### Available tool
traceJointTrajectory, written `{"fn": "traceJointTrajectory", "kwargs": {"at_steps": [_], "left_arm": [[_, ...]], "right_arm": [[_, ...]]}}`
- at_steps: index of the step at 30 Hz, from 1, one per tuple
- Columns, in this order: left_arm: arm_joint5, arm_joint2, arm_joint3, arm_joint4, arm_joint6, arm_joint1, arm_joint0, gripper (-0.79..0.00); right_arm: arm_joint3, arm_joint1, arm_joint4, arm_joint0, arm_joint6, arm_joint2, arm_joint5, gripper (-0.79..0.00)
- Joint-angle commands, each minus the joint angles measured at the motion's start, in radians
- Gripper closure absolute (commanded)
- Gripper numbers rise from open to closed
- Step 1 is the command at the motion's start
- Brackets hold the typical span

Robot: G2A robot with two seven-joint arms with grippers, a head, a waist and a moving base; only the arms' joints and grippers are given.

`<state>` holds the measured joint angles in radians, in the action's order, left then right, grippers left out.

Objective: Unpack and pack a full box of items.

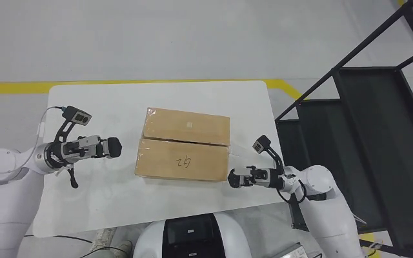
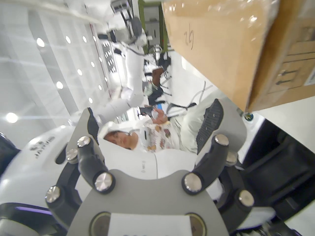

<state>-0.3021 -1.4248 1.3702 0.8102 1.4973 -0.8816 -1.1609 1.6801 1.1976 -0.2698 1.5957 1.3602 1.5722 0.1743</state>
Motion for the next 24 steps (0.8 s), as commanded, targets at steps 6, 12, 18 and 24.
{"fn": "traceJointTrajectory", "kwargs": {"at_steps": [6,12,18,24], "left_arm": [[-0.030,0.072,-0.084,0.008,-0.009,-0.022,0.076,-0.785],[-0.030,0.109,-0.119,0.015,-0.009,-0.035,0.120,-0.785],[-0.030,0.109,-0.119,0.015,-0.009,-0.035,0.120,-0.785],[-0.030,0.109,-0.119,0.015,-0.009,-0.035,0.120,-0.785]], "right_arm": [[-0.129,-0.002,0.031,-0.083,-0.056,-0.048,0.121,-0.785],[-0.135,-0.007,0.036,-0.103,-0.129,-0.048,0.181,-0.785],[-0.154,-0.014,0.038,-0.142,-0.137,-0.059,0.183,-0.785],[-0.199,-0.015,0.017,-0.184,-0.153,-0.100,0.201,-0.785]]}}
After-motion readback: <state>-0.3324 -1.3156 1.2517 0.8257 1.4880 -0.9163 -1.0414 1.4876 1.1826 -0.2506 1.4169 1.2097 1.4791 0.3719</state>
